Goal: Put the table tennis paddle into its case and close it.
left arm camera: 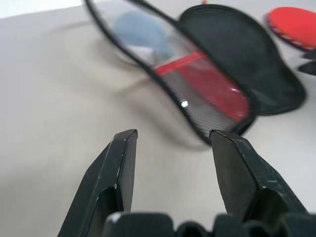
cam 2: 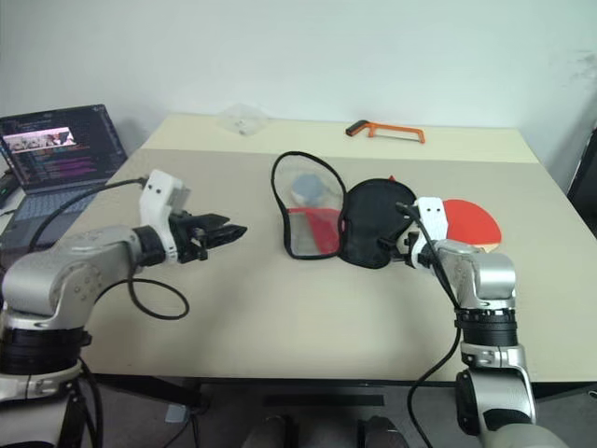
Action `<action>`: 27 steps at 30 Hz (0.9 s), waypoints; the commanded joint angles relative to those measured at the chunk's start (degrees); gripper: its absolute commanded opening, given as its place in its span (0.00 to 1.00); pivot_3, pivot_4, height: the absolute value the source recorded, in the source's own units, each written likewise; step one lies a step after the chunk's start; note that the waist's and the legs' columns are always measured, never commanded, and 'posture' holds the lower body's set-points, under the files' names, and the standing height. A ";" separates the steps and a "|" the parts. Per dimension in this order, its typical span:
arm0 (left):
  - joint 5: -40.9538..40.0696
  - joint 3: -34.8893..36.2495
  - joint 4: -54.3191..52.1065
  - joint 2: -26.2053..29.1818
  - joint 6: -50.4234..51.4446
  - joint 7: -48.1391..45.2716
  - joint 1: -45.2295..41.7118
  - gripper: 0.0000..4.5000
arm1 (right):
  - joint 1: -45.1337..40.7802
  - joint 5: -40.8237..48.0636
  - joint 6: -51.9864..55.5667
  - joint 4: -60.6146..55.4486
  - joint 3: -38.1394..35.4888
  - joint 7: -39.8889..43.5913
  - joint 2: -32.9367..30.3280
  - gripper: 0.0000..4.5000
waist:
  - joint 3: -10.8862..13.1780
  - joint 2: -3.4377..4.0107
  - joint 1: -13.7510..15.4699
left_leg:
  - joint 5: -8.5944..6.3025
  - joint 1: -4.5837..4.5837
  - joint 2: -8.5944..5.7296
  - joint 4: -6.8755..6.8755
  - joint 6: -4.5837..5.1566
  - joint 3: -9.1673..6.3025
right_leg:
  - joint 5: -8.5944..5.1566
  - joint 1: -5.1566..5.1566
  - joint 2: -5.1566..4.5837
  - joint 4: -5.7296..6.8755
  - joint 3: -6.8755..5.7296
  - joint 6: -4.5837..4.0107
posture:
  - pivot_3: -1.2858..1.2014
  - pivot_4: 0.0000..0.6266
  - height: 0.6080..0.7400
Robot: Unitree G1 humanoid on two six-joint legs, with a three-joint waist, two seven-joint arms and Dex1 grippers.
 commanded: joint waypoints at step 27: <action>0.57 1.82 -4.41 3.24 -2.30 -6.67 3.48 0.57 | 0.01 -1.32 -0.62 1.06 4.72 0.22 2.42 0.01 | 0.00 0.00 -0.30 | 0.00 0.00 0.06 -0.08 0.00 0.01 | -0.04 -0.08 0.04 0.04 0.01 -0.07 | 0.52 0.24 1.00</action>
